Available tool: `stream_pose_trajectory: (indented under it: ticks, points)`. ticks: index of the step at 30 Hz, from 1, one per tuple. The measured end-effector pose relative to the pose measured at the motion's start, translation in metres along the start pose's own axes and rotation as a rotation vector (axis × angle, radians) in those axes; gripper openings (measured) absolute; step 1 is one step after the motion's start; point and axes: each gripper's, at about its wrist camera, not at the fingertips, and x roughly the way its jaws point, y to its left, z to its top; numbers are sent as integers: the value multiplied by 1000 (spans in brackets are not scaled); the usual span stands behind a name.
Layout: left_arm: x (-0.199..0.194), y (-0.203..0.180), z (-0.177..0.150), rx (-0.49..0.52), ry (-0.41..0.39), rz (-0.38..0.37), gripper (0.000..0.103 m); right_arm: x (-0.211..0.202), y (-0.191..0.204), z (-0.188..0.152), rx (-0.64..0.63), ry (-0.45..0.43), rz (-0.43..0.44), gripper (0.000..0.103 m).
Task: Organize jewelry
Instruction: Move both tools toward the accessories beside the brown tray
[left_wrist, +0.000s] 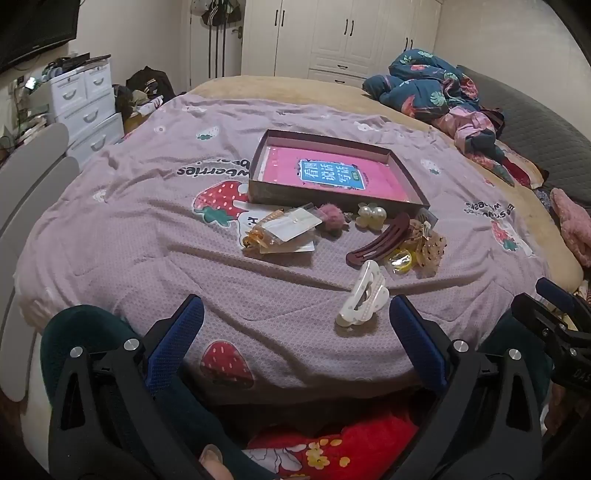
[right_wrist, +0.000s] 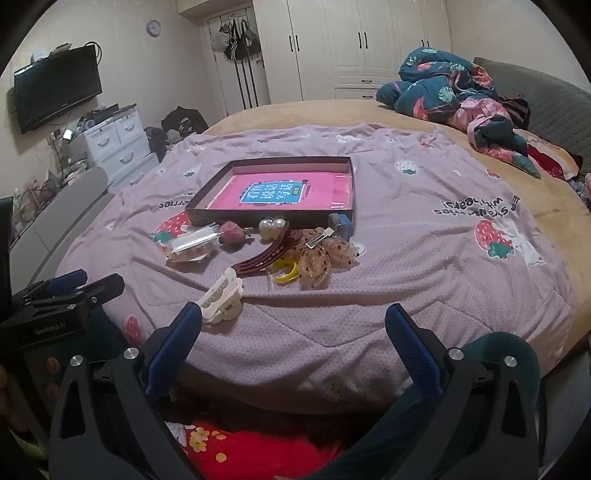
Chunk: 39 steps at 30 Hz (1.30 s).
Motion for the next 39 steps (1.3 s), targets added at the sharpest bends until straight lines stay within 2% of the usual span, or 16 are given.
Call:
stream_pose_trajectory:
  ticks: [24, 29, 39]
  points:
    - [2, -8, 1, 17, 12, -4, 94, -3, -8, 6, 14, -11, -4, 99]
    - [10, -14, 2, 39, 22, -24, 94, 0, -12, 5, 20, 23, -20, 99]
    - [32, -37, -3, 101, 76, -77, 94, 4, -34, 9, 63, 35, -73, 99]
